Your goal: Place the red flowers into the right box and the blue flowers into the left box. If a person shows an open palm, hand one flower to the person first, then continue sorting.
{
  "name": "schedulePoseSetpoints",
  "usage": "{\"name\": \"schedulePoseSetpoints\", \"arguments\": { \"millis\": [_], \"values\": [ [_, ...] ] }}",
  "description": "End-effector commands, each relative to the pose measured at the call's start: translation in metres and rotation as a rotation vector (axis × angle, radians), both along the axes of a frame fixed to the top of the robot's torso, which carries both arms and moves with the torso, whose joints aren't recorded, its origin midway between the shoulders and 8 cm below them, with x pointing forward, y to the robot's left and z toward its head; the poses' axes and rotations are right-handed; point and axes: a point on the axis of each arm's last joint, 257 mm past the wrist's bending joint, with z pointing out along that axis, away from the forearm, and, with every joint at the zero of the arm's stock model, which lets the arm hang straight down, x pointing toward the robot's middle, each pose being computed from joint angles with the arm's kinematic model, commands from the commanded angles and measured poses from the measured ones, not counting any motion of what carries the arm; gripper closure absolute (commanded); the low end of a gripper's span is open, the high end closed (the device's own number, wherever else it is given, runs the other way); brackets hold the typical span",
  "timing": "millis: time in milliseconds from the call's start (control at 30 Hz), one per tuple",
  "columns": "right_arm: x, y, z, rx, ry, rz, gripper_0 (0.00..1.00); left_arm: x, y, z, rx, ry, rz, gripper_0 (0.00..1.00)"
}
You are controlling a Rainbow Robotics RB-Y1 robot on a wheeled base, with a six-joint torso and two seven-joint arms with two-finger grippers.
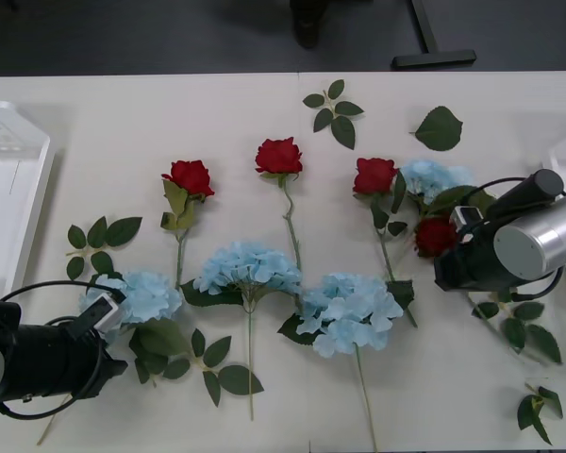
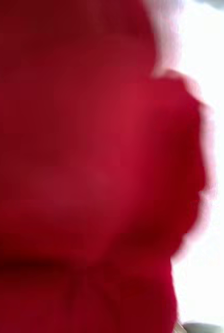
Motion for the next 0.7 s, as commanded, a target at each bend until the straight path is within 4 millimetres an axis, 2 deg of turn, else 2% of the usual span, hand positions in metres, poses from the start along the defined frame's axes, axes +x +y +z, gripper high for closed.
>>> {"name": "schedulePoseSetpoints", "arguments": {
  "millis": [33,233,333,400,467,500,567,600,667,700],
  "values": [
    [-0.003,0.011,-0.006,0.033,0.007,-0.042,1.0,0.014,-0.015,0.003,-0.057,0.002,0.063,1.0],
    [-0.001,0.009,-0.002,0.045,0.003,-0.06,1.0,0.019,-0.012,0.004,-0.045,-0.01,0.062,1.0],
    [0.006,0.002,0.014,0.057,-0.001,-0.086,1.0,0.024,-0.011,0.009,-0.044,-0.022,0.061,1.0],
    [0.012,-0.006,0.033,0.058,-0.016,-0.102,1.0,0.03,-0.006,0.018,-0.037,-0.041,0.057,1.0],
    [0.02,-0.019,0.066,0.053,-0.038,-0.119,1.0,0.038,0.001,0.037,-0.023,-0.072,0.044,1.0],
    [0.023,-0.023,0.076,0.048,-0.046,-0.125,1.0,0.04,0.003,0.043,-0.022,-0.08,0.041,1.0],
    [0.031,-0.044,0.11,0.017,-0.059,-0.147,1.0,0.045,0.009,0.067,-0.026,-0.1,0.029,1.0],
    [0.033,-0.048,0.118,0.004,-0.063,-0.15,1.0,0.046,0.011,0.074,-0.029,-0.105,0.027,1.0],
    [0.041,-0.074,0.145,-0.081,-0.086,-0.163,1.0,0.05,0.017,0.102,-0.025,-0.127,0.006,1.0],
    [0.043,-0.08,0.152,-0.099,-0.093,-0.168,1.0,0.051,0.019,0.11,-0.024,-0.131,0.001,1.0]
  ]
}}
